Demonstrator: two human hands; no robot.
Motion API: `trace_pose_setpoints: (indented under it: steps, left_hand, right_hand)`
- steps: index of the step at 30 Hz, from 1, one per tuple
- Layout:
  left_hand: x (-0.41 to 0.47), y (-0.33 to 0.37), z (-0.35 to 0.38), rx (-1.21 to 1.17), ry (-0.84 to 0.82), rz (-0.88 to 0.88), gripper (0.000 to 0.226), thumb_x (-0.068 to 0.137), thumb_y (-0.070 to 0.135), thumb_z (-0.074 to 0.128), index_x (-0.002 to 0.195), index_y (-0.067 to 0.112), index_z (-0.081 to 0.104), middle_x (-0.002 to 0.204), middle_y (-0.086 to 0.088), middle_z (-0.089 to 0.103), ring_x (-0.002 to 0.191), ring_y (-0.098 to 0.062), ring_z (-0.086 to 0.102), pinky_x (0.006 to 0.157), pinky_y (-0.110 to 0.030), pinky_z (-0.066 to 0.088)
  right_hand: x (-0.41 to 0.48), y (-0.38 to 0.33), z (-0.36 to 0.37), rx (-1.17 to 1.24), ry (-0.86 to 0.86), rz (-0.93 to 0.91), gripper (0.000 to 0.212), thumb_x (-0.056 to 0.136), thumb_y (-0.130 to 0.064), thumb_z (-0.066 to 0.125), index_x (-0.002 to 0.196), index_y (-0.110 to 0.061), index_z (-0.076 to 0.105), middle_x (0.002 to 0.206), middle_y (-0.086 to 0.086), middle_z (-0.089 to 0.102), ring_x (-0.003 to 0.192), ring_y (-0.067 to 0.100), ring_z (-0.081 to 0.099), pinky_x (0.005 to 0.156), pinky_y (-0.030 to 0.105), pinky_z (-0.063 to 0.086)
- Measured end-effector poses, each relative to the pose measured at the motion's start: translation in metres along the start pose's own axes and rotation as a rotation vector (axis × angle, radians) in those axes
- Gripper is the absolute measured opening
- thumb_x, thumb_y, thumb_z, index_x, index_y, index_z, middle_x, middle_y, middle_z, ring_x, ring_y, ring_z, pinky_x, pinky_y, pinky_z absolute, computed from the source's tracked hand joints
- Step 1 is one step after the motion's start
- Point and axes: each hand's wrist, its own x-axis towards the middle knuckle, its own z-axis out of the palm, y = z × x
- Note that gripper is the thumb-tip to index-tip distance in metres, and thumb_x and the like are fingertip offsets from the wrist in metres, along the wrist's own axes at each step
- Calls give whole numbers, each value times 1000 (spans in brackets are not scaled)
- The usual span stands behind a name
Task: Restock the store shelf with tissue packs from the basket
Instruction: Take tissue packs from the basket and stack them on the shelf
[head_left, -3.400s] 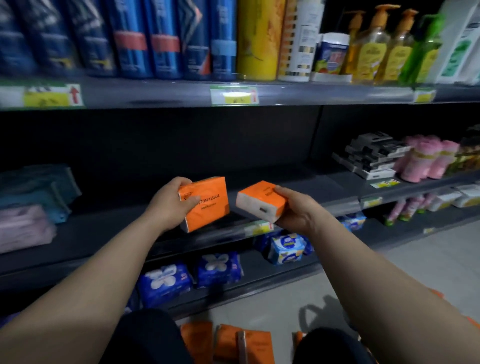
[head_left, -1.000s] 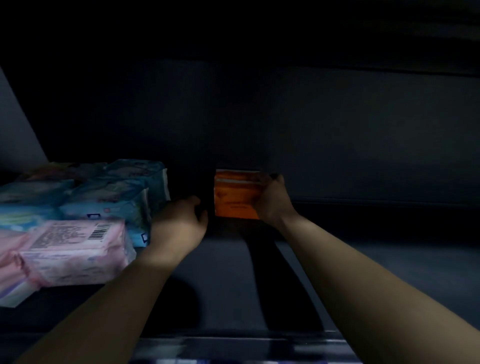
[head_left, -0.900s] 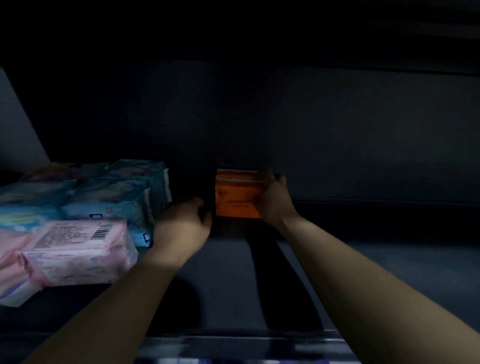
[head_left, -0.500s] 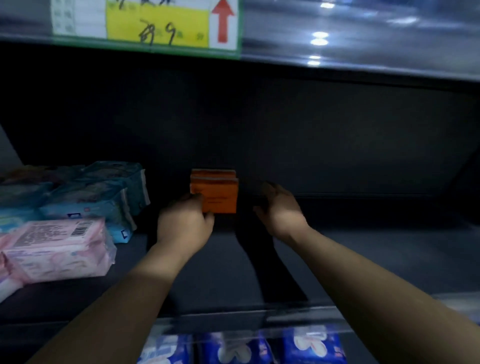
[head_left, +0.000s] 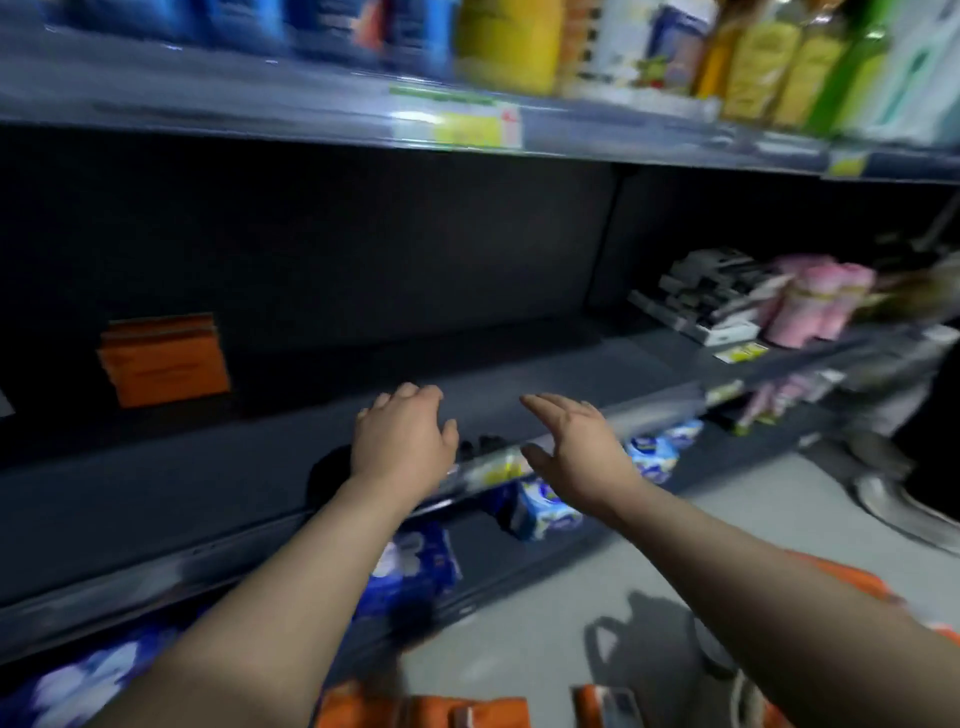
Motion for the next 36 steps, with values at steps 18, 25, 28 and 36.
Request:
trace_pose_setpoints:
  steps: [18,25,28,36]
  left_hand:
    - [-82,306,150,-81,-388,461,36,88,41,52,117,19,57,120,-6,59,113,-29,55,91,-37,43]
    - [-95,369,207,-144,-598,508,56,77,61,51,114,19,58,117,-7,62,111,-30,57,89,-41,48]
    - [-97,383,229,-200,-703,497,68,66,62,59,124,26,53,124,-2,61,115,-26,57,93,-40,48]
    - [-105,385,237,-324,-757,390,35,74,40,76,100,22,61,95,3,64,90,-20,61,77,-33,49]
  right_hand:
    - [-254,259,-93,-105,-25,618,58,86,-26,63,141,-20,45,142,2,49,122,24,51,108,38,33]
    - [-290,310,-88,-79,-85,717,59,87,-29,63,141,-22,43,142,2,49,128,23,46,112,39,29]
    - [-297,320,-83,-47,-97,726,58,86,-29,64,140,-21,45,139,3,53,126,25,49,107,36,36]
    - [-308,331,-77,14,-148,781,61,83,-30,65,140,-24,44,135,4,57,123,24,51,99,34,44]
